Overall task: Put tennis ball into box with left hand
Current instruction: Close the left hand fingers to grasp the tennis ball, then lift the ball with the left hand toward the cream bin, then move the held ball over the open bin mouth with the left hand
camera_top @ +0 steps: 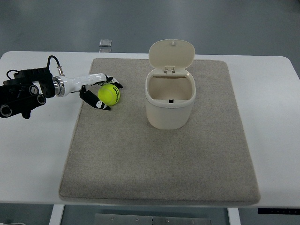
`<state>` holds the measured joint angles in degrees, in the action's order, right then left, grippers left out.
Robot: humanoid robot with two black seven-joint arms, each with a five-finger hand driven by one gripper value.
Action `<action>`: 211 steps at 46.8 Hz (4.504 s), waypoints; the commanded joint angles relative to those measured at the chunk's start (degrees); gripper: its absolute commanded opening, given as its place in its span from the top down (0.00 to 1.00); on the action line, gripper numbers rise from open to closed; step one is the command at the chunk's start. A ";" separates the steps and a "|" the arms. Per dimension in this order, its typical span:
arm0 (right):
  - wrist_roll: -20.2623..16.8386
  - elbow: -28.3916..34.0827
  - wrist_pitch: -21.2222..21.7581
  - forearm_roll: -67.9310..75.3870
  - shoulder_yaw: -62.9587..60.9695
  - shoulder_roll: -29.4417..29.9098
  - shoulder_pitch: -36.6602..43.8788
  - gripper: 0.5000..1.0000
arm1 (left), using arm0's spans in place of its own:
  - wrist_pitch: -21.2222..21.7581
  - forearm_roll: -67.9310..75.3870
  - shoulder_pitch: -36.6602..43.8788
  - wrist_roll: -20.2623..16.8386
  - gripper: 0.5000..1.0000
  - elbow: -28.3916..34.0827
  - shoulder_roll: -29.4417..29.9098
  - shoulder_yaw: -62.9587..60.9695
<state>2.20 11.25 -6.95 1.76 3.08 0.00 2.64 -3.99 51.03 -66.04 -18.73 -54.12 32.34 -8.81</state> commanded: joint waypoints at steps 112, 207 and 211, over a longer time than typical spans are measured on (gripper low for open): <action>0.00 0.00 0.00 0.00 0.00 0.00 0.00 0.20 | -2.86 -21.59 0.39 0.53 1.00 -12.24 7.30 9.86; 0.00 0.00 0.00 0.00 0.00 0.00 0.00 0.20 | -11.66 -23.79 -4.10 0.53 1.00 -16.55 7.04 16.37; 0.00 0.00 0.00 0.00 0.00 0.00 0.00 0.20 | -11.92 -23.79 -4.18 0.53 1.00 -17.07 7.92 16.54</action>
<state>2.20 11.25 -6.97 1.76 3.08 0.00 2.64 -15.67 27.24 -70.19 -18.20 -70.71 39.61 7.60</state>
